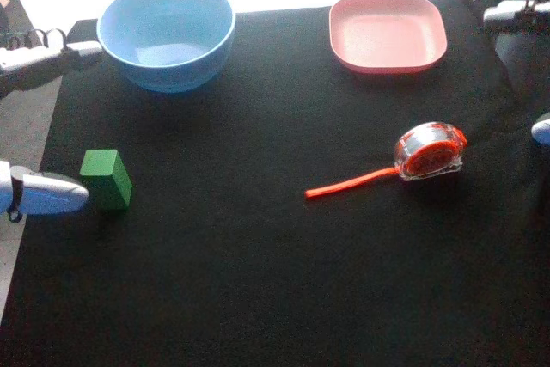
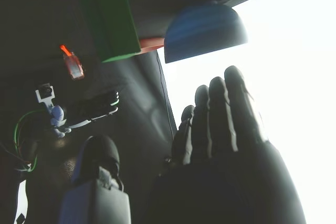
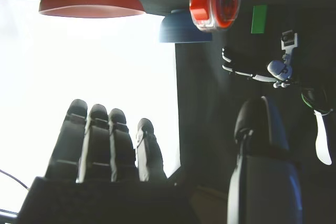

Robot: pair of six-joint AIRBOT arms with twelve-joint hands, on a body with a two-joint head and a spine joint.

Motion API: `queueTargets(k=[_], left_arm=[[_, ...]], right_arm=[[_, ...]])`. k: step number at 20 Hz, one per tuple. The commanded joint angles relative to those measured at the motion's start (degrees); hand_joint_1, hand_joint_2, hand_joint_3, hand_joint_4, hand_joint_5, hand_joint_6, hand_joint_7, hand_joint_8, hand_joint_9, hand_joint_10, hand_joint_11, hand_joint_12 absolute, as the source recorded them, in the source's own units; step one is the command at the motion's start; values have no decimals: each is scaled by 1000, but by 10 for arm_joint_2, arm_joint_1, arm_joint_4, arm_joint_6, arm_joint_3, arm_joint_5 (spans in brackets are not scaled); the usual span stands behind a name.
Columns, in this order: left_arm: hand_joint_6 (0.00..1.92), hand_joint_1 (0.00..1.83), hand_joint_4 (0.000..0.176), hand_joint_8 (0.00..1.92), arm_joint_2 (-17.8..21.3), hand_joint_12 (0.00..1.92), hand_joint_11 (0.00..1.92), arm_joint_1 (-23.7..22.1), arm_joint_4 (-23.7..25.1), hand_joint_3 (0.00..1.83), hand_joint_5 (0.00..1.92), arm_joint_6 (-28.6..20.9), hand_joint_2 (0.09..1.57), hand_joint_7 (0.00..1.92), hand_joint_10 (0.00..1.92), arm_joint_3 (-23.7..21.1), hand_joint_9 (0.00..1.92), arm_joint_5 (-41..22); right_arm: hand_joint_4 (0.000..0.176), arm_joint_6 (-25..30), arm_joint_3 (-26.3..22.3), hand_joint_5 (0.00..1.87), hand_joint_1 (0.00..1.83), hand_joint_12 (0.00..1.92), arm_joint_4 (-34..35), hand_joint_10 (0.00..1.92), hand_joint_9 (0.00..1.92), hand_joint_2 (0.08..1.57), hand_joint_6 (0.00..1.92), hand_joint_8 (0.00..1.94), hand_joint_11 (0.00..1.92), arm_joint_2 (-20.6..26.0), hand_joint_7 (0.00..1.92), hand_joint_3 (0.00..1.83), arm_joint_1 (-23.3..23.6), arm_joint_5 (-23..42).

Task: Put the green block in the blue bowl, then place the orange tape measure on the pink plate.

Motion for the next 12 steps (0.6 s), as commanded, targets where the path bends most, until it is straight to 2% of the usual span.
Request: queueTargets(k=[1,2,4,6,7,8,9,10,11,12], left_arm=[[0,794,89,0,-3,591,9,-8,-14,2,145,-5,923,191,2,5,199,-57],[0,797,91,4,-4,690,8,-12,-8,0,148,-5,919,238,3,7,240,-48],[0,799,111,1,-8,868,3,-30,13,0,154,-6,909,288,2,13,301,-19],[9,826,120,6,-17,886,0,-64,52,0,177,-15,910,301,4,27,311,31],[10,883,88,11,-20,910,0,-71,60,0,220,-19,906,352,10,30,347,41],[7,879,97,10,-25,883,0,-88,82,0,229,-26,901,371,8,36,355,64],[4,826,118,10,-29,935,0,-102,104,0,244,-32,895,422,11,41,389,89],[3,778,120,9,-34,1011,0,-122,136,1,253,-44,901,453,9,48,407,121],[5,831,105,10,-39,1088,38,-134,157,0,325,-55,889,538,21,53,497,138],[3,850,103,4,-46,1084,67,-150,184,0,364,-66,887,568,14,60,524,160]], right_arm=[[49,4,3,374,1001,844,28,10,312,1044,2,1,5,-1,280,3,6,60],[50,4,5,383,992,843,27,5,312,1040,3,2,0,-3,285,0,6,59],[49,5,6,386,1022,850,27,9,329,1035,3,4,10,-4,295,0,6,58],[48,5,7,393,1028,855,27,8,332,1036,5,3,16,-5,296,0,6,57],[60,5,7,390,1026,859,27,9,336,1034,3,3,23,-5,295,0,6,57],[60,5,8,395,1033,866,27,11,344,1031,4,4,35,-5,301,0,6,57],[51,5,8,407,1033,869,27,15,360,1029,7,10,47,-5,319,0,6,57],[52,5,9,406,1011,871,27,15,367,1030,5,9,54,-5,323,0,6,57],[52,5,9,409,1028,869,27,13,367,1023,5,6,51,-6,320,0,6,57],[45,5,9,413,1027,872,27,15,374,1024,6,8,57,-6,325,0,6,57]])
